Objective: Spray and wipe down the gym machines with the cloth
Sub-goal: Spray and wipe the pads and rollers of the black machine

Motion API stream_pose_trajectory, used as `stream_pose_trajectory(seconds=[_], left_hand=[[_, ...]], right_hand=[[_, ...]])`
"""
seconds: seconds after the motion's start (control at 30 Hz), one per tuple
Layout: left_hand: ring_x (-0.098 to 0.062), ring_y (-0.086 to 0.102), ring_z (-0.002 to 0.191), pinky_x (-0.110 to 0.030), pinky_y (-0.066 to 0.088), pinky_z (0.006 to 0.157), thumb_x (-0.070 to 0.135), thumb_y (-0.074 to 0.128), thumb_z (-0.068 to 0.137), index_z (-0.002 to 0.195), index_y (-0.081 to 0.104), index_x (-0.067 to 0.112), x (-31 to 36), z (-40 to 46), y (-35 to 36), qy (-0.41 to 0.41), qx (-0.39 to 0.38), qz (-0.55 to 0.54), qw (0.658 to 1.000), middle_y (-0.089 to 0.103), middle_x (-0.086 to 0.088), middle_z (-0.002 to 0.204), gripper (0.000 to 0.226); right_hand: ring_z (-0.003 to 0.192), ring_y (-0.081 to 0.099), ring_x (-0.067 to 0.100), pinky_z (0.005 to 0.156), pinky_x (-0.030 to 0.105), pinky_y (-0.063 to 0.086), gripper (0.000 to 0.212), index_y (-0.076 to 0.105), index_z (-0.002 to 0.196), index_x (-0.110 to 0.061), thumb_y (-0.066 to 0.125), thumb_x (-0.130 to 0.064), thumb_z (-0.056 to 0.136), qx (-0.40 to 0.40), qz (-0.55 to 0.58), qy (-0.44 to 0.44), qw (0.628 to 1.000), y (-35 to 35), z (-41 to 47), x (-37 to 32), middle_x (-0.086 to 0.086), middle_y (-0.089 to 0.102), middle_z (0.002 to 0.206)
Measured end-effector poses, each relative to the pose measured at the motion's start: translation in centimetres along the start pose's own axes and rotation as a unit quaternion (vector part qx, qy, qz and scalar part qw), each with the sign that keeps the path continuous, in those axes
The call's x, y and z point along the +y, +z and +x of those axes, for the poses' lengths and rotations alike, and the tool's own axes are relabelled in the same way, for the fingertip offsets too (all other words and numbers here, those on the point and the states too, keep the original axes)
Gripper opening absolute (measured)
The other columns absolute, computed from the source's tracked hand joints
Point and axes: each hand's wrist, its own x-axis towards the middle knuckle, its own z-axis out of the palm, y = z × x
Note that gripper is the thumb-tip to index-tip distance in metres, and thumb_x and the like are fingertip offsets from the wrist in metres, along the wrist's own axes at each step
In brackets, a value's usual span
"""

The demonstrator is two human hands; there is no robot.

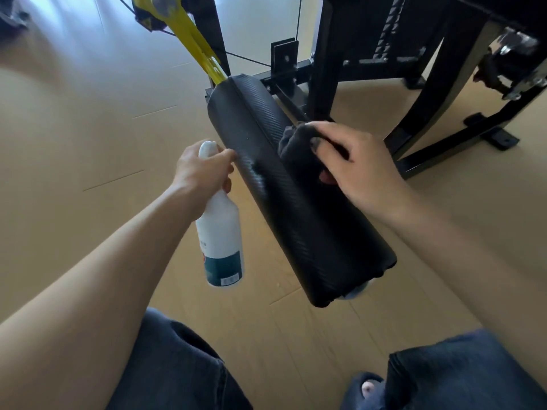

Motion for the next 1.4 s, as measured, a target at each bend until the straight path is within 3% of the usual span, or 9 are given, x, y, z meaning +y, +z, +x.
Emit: stream_pose_trajectory(seconds=[0.07, 0.17, 0.33, 0.47, 0.63, 0.83, 1.07, 1.2, 1.4], left_hand=[[-0.02, 0.061, 0.062, -0.043, 0.063, 0.074, 0.032, 0.07, 0.098, 0.098, 0.065, 0.014, -0.7, 0.7, 0.3, 0.001, 0.006, 0.005, 1.0, 0.068, -0.014, 0.09, 0.018], [-0.02, 0.062, 0.062, -0.044, 0.063, 0.075, 0.042, 0.072, 0.095, 0.106, 0.064, 0.022, -1.6, 1.0, 1.3, -0.008, -0.025, 0.01, 1.0, 0.069, -0.011, 0.091, 0.024], [-0.017, 0.062, 0.058, -0.039, 0.059, 0.065, 0.046, 0.074, 0.091, 0.115, 0.058, 0.028, -2.1, 1.4, 2.0, -0.005, -0.049, -0.006, 0.999, 0.071, -0.009, 0.093, 0.034], [-0.018, 0.062, 0.056, -0.044, 0.061, 0.072, 0.044, 0.076, 0.088, 0.105, 0.06, 0.028, -2.4, 1.7, 2.1, -0.003, -0.036, -0.01, 0.999, 0.074, -0.014, 0.095, 0.028], [-0.017, 0.062, 0.057, -0.036, 0.056, 0.062, 0.037, 0.072, 0.096, 0.106, 0.064, 0.025, -2.5, 2.0, 2.1, 0.007, -0.034, 0.006, 0.999, 0.072, -0.013, 0.096, 0.017], [-0.019, 0.058, 0.051, -0.032, 0.052, 0.057, 0.024, 0.059, 0.096, 0.094, 0.073, 0.022, -2.0, 2.3, 1.7, -0.021, 0.0, -0.054, 0.998, 0.071, -0.013, 0.084, 0.015], [-0.018, 0.059, 0.053, -0.034, 0.052, 0.061, 0.023, 0.058, 0.096, 0.096, 0.075, 0.021, -1.7, 1.7, 1.8, -0.03, 0.007, -0.08, 0.996, 0.077, -0.016, 0.098, 0.017], [-0.018, 0.06, 0.055, -0.035, 0.054, 0.064, 0.02, 0.057, 0.099, 0.099, 0.075, 0.017, -1.7, 1.9, 2.0, -0.033, 0.003, -0.072, 0.997, 0.076, -0.017, 0.101, 0.018], [-0.02, 0.06, 0.053, -0.035, 0.056, 0.063, 0.016, 0.057, 0.097, 0.103, 0.069, 0.002, -1.7, 2.8, 2.7, -0.025, 0.033, -0.061, 0.997, 0.073, -0.021, 0.093, 0.019]], right_hand=[[0.122, 0.06, 0.002, 0.102, 0.027, 0.052, 0.034, 0.064, 0.136, -0.022, 0.054, -0.022, 0.103, -0.11, -0.139, -0.115, 0.977, -0.3, -3.0, -0.3, -0.01, 0.063, 0.136], [0.143, 0.046, 0.018, 0.118, 0.041, 0.038, 0.033, 0.065, 0.135, -0.021, 0.057, -0.026, 0.103, -0.229, -0.318, -0.284, 0.875, -1.3, -8.2, 1.7, 0.0, 0.057, 0.146], [0.152, 0.029, 0.019, 0.123, 0.043, 0.029, 0.038, 0.06, 0.14, -0.026, 0.047, -0.035, 0.106, -0.277, -0.326, -0.302, 0.852, -2.1, -8.5, 3.1, -0.001, 0.046, 0.156], [0.152, 0.028, 0.011, 0.126, 0.039, 0.021, 0.037, 0.061, 0.139, -0.026, 0.044, -0.036, 0.108, -0.358, -0.309, -0.32, 0.821, -1.0, -3.4, 3.3, -0.004, 0.049, 0.154], [0.149, 0.035, 0.015, 0.127, 0.039, 0.02, 0.038, 0.063, 0.137, -0.021, 0.043, -0.033, 0.107, -0.394, -0.34, -0.365, 0.772, 1.3, 4.5, 3.0, -0.001, 0.056, 0.147], [0.148, 0.037, 0.02, 0.126, 0.038, 0.021, 0.035, 0.063, 0.137, -0.016, 0.049, -0.028, 0.106, -0.324, -0.361, -0.289, 0.825, 4.8, 12.2, 2.6, 0.003, 0.059, 0.144], [0.15, 0.033, 0.017, 0.127, 0.033, 0.016, 0.033, 0.064, 0.136, -0.017, 0.055, -0.02, 0.104, -0.261, -0.257, -0.196, 0.91, 3.6, 6.1, 2.3, 0.002, 0.055, 0.148], [0.152, 0.026, 0.007, 0.125, 0.041, 0.024, 0.035, 0.064, 0.136, -0.024, 0.052, -0.028, 0.103, -0.293, -0.233, -0.173, 0.911, 0.2, -2.4, 1.9, -0.005, 0.05, 0.152], [0.151, 0.031, 0.014, 0.124, 0.039, 0.027, 0.035, 0.064, 0.137, -0.02, 0.049, -0.029, 0.106, -0.325, -0.256, -0.275, 0.868, -1.6, -5.0, 2.9, -0.002, 0.05, 0.153]])
